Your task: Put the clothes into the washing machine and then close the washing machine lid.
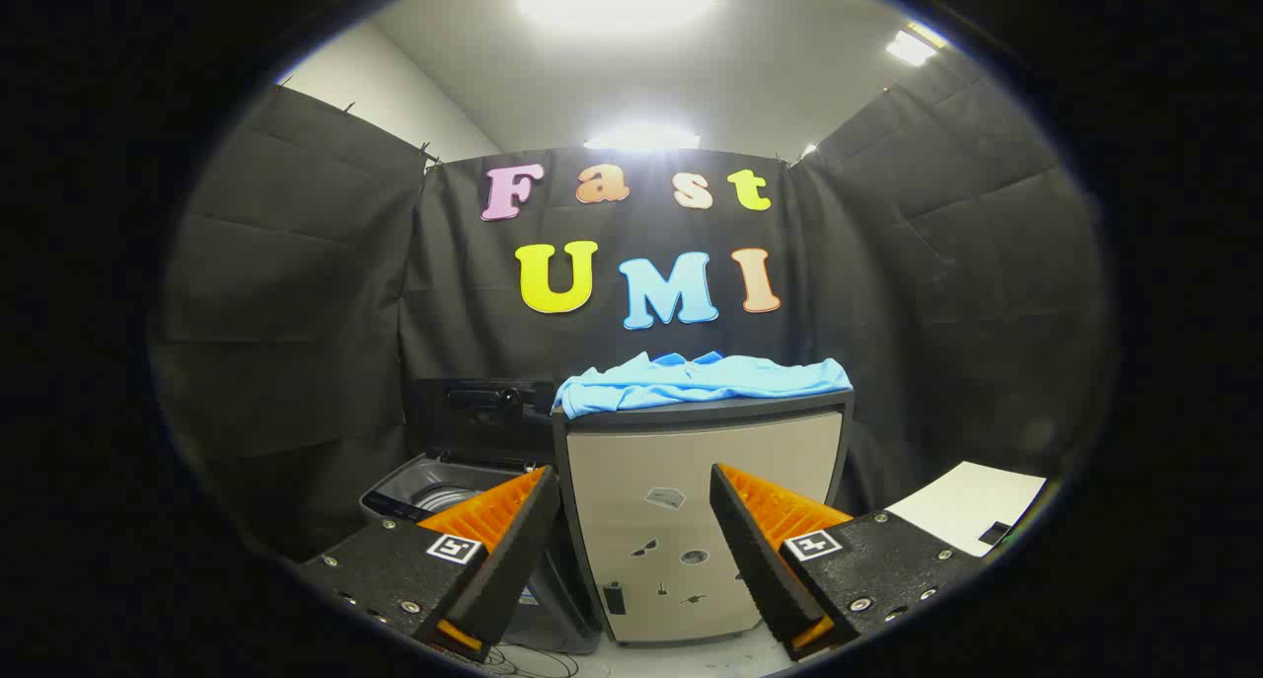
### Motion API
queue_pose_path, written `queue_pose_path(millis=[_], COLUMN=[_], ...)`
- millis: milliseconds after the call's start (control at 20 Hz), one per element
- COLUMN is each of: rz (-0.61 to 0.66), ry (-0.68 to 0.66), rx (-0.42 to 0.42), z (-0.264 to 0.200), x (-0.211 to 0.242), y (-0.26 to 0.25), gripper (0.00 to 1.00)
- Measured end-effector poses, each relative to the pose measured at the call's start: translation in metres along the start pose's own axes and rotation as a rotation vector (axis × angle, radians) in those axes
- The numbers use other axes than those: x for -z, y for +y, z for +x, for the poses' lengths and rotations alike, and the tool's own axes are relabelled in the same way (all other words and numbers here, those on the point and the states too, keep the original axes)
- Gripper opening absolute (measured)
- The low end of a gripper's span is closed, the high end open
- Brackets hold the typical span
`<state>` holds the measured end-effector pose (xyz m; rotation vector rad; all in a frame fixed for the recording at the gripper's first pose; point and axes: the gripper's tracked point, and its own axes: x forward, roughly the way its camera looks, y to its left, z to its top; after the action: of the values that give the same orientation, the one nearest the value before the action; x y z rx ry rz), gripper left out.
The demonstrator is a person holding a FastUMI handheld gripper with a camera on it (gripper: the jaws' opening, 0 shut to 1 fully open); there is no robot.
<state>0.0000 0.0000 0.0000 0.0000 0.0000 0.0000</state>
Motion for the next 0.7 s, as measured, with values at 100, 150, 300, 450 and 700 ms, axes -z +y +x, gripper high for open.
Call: queue_pose_path(millis=[100,150,300,450,700], rz=[-0.003,-0.003,-0.001,-0.004,-0.003], ry=[-0.001,0.001,0.003,0.006,-0.004], rx=[-0.003,-0.003,0.002,0.002,-0.004], z=[-0.0014,-0.0017,-0.0045,-0.0049,-0.0069], x=[-0.0008,0.0005,0.0002,0.0018,-0.0036], y=[0.0015,0.0017,0.0011,0.0013,0.0045], gripper=[0.96,0.96,0.96,0.95,0.96])
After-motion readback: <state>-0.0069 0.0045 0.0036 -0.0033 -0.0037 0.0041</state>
